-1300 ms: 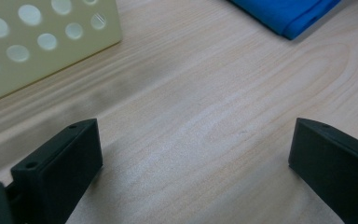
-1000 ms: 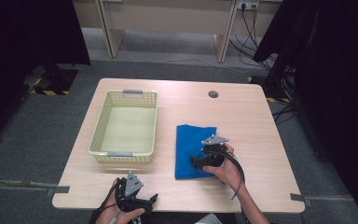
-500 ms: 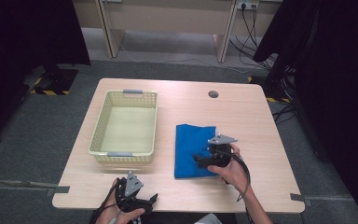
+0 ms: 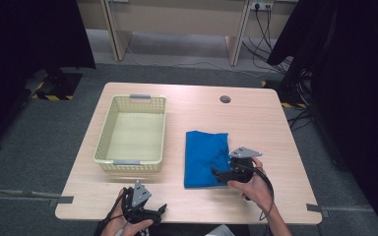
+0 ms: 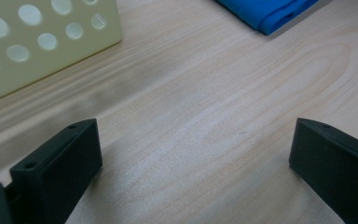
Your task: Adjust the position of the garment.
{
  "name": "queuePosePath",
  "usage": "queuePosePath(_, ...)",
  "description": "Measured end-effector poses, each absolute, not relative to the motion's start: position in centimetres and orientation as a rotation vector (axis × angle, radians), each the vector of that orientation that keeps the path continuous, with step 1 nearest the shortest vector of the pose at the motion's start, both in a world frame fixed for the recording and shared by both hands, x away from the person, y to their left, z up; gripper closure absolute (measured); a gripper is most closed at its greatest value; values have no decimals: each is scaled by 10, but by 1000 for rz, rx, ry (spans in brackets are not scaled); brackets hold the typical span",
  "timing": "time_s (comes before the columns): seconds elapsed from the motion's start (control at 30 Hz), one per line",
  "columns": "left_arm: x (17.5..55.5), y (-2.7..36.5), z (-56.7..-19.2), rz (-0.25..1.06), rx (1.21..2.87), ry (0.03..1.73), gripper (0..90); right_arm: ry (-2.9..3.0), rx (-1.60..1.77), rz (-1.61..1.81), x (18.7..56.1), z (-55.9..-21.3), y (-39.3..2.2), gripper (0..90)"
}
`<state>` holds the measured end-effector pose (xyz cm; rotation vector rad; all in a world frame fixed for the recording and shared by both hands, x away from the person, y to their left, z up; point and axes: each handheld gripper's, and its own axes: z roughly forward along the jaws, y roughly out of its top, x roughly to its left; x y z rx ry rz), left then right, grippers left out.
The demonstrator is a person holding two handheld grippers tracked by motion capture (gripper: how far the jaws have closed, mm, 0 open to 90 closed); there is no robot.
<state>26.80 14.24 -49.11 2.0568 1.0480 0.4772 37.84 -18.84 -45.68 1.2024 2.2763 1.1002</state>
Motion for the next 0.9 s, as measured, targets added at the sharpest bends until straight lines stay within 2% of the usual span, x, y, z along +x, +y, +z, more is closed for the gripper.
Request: queuePosePath(0.9,268,142,-491,474,2054,1053,13,2251,1228,1129,337,-462,-222,55)
